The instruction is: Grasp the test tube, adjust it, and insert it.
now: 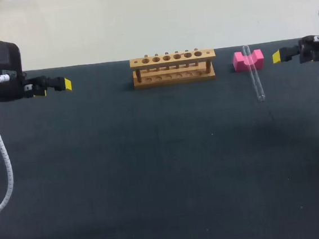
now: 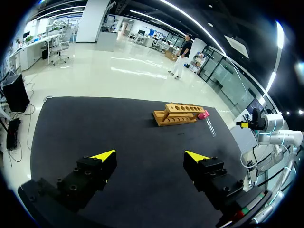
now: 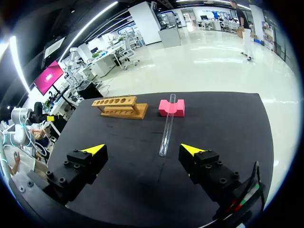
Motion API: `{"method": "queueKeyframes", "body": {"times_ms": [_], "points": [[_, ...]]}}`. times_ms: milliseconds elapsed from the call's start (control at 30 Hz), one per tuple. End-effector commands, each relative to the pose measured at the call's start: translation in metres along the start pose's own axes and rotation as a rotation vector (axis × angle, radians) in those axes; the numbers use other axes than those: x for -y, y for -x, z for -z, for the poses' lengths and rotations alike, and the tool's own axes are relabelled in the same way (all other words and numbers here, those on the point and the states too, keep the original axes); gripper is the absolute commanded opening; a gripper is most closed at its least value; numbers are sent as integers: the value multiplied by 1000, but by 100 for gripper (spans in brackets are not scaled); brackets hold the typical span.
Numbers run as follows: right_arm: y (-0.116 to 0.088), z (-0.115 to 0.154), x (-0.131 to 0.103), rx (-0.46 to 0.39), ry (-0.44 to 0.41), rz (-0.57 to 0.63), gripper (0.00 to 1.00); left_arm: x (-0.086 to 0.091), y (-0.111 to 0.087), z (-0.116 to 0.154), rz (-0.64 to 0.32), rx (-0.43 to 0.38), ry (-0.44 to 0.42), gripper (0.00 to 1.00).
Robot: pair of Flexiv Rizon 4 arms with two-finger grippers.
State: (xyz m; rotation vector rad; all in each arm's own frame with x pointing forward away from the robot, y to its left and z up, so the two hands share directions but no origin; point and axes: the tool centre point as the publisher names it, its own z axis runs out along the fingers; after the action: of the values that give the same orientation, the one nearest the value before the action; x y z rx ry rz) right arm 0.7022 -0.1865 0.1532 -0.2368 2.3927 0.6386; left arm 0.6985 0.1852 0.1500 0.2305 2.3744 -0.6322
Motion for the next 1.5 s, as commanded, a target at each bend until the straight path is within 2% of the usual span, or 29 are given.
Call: {"method": "queueKeyframes", "body": {"times_ms": [33,600,700,900,967,1133,1167,1500], "points": [[0,0,0,0,-1,1,100,1,2,0,1,-6,4,100],[0,0,0,0,-1,1,100,1,2,-1,3,-6,-2,100],[0,0,0,0,-1,1,100,-2,3,-1,-52,18,-27,100],[0,0,0,0,-1,1,100,-10,6,-5,-172,46,-173,100],[0,0,0,0,-1,1,100,-12,9,-8,-240,70,-223,100],[0,0,0,0,-1,1,100,-14,16,-14,-334,93,-302,100],[0,0,0,0,-1,1,100,-14,19,-17,-374,104,-348,100],[0,0,0,0,-1,1,100,-16,41,-43,-461,130,-458,100]]}}
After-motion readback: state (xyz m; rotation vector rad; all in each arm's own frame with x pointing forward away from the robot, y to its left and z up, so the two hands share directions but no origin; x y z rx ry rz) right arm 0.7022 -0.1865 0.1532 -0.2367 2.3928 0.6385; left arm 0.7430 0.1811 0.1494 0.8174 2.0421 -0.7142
